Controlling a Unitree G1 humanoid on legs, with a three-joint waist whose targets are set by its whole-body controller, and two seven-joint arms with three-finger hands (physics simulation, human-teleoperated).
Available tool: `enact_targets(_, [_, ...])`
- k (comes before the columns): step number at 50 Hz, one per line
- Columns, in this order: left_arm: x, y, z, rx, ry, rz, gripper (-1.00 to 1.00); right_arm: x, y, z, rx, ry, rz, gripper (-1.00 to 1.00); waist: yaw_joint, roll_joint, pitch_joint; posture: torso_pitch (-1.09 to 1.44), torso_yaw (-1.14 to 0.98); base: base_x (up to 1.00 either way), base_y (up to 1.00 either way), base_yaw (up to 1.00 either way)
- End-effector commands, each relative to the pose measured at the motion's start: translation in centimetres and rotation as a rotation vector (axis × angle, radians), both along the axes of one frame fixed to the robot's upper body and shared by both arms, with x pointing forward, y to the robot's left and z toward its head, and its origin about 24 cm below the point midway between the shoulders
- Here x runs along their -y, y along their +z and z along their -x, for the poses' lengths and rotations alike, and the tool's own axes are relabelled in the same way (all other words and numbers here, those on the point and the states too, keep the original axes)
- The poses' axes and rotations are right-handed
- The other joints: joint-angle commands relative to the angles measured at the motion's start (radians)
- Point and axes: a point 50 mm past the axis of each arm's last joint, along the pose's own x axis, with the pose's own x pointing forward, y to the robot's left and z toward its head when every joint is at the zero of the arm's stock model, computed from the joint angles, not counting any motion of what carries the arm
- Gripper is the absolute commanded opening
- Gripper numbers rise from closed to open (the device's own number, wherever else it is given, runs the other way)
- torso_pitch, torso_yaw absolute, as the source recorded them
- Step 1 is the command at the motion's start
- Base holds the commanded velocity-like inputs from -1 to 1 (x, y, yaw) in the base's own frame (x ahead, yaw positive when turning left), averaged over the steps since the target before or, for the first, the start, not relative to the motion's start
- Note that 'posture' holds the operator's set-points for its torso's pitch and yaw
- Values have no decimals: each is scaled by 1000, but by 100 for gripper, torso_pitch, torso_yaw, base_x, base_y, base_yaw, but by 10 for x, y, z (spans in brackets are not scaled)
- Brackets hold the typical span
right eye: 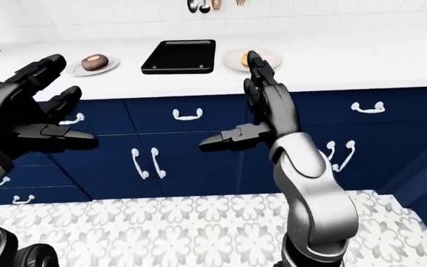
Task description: Move the dessert items from the plate to the tray.
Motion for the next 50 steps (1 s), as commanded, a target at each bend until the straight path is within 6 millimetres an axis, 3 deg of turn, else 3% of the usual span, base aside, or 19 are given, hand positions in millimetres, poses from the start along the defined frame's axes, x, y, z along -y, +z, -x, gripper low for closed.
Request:
enact_targets(1, [3, 18, 5, 103, -19, -18, 100, 2, 21, 6, 111, -14, -1, 100, -5, 0, -25, 0, 0, 48, 0, 0])
enact_targets(5, [2, 22, 5, 111, -17, -21, 100, 0, 25, 7, 117, -1, -11, 100, 10, -32, -17, 0, 0, 48, 8, 0])
enact_targets(8, [4, 21, 4, 110, -20, -25, 100, 1, 27, 6, 118, 3, -8, 100, 30, -108, -17, 0, 0, 48, 28, 0])
enact_targets(9, [4, 22, 4, 111, -21, -26, 100, 1, 28, 7, 119, 1, -3, 100, 21, -154, -52, 0, 0, 48, 28, 0])
enact_targets(10, [4, 23, 3, 112, -21, -29, 100, 2, 28, 6, 119, -3, 0, 100, 18, -113, -2, 0, 0, 49, 28, 0])
enact_targets(11, [5, 23, 2, 114, -22, -30, 100, 3, 29, 6, 122, -6, -4, 100, 17, -126, 2, 0, 0, 48, 24, 0])
enact_targets(13, [5, 25, 2, 115, -22, -33, 100, 2, 31, 6, 133, -3, -2, 100, -4, -112, -27, 0, 0, 48, 30, 0])
enact_targets(22, [4, 26, 4, 125, -18, -39, 100, 4, 32, 4, 139, -12, -22, 100, 34, -130, -13, 0, 0, 41, 87, 11])
enact_targets(23, [4, 25, 3, 125, -18, -40, 100, 4, 31, 4, 138, -11, -27, 100, 23, -67, -29, 0, 0, 28, 0, 100])
enact_targets(25, [5, 24, 2, 124, -19, -42, 100, 5, 30, 3, 138, -13, -29, 100, 32, 11, -37, 0, 0, 27, 0, 100])
enact_targets(26, [6, 23, 2, 124, -21, -42, 100, 6, 29, 2, 139, -22, -25, 100, 42, 78, -73, 0, 0, 24, 0, 100])
enact_targets(27, [6, 23, 1, 125, -22, -44, 100, 7, 30, 2, 138, -28, -19, 100, -3, 40, -4, 0, 0, 23, 100, 0])
enact_targets(30, [7, 25, 1, 127, -24, -45, 100, 10, 30, -1, 136, -44, -25, 100, 35, -42, -14, 0, 0, 16, 47, 0])
enact_targets(33, [8, 27, 0, 128, -27, -49, 100, 13, 31, -1, 140, -60, -22, 100, 16, -42, -5, 0, 0, 3, 0, 0])
enact_targets(35, [8, 29, 0, 130, -29, -51, 100, 13, 32, -1, 142, -60, -20, 100, 8, -29, -39, 0, 0, 7, 0, 0])
enact_targets(41, [9, 33, 1, 133, -32, -59, 100, 13, 34, 0, 144, -55, -17, 100, 0, -38, -52, 0, 0, 10, 0, 0])
enact_targets(45, [9, 35, 2, 136, -32, -62, 100, 15, 39, 0, 145, -58, -23, 100, 3, -52, -56, 0, 0, 10, -6, 0])
enact_targets(47, [10, 37, 2, 139, -33, -63, 100, 15, 41, 0, 147, -53, -18, 100, -7, -20, -48, 0, 0, 10, -25, 0])
enact_targets(50, [10, 39, 2, 140, -31, -70, 100, 14, 46, 2, 151, -43, -6, 100, -10, -35, -49, 0, 0, 9, -15, 0])
